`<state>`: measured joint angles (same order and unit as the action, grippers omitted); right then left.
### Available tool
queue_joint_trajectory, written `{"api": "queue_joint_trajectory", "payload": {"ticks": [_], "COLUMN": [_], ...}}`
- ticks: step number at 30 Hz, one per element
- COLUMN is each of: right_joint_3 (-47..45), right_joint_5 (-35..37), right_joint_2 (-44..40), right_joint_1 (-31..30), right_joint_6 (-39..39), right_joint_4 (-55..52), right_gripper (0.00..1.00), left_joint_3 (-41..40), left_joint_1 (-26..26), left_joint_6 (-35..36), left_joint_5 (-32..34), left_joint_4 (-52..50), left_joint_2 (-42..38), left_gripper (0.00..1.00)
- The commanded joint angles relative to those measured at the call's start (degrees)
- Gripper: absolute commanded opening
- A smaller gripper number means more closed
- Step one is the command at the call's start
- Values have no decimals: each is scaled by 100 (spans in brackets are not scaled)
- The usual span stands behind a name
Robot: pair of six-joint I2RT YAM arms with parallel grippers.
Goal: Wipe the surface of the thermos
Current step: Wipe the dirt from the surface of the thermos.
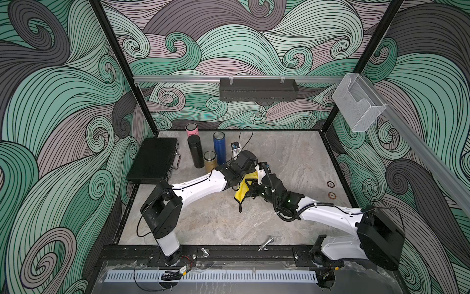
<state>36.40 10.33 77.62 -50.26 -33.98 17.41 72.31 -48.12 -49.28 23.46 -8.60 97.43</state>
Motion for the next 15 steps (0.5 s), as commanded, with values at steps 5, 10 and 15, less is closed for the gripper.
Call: {"api": "queue_joint_trajectory", "payload": {"ticks": [5,10,15], "right_joint_3": [-1024,-845,-413], "right_joint_5": [660,734,602], "right_joint_2": [-539,-889,-495], "right_joint_1": [-15,-21,-62], "right_joint_6": [-626,-382,187], "right_joint_4": [-324,-319,618], "right_gripper": [0,0,0], "left_joint_3": [390,345,473], "left_joint_1": [39,48,57], "left_joint_6": [50,-78,-264], "left_joint_5": [-204,-206,-453], "left_joint_4": [197,206,142], "left_joint_2": [-112,-78,28], "left_gripper": [0,0,0]}}
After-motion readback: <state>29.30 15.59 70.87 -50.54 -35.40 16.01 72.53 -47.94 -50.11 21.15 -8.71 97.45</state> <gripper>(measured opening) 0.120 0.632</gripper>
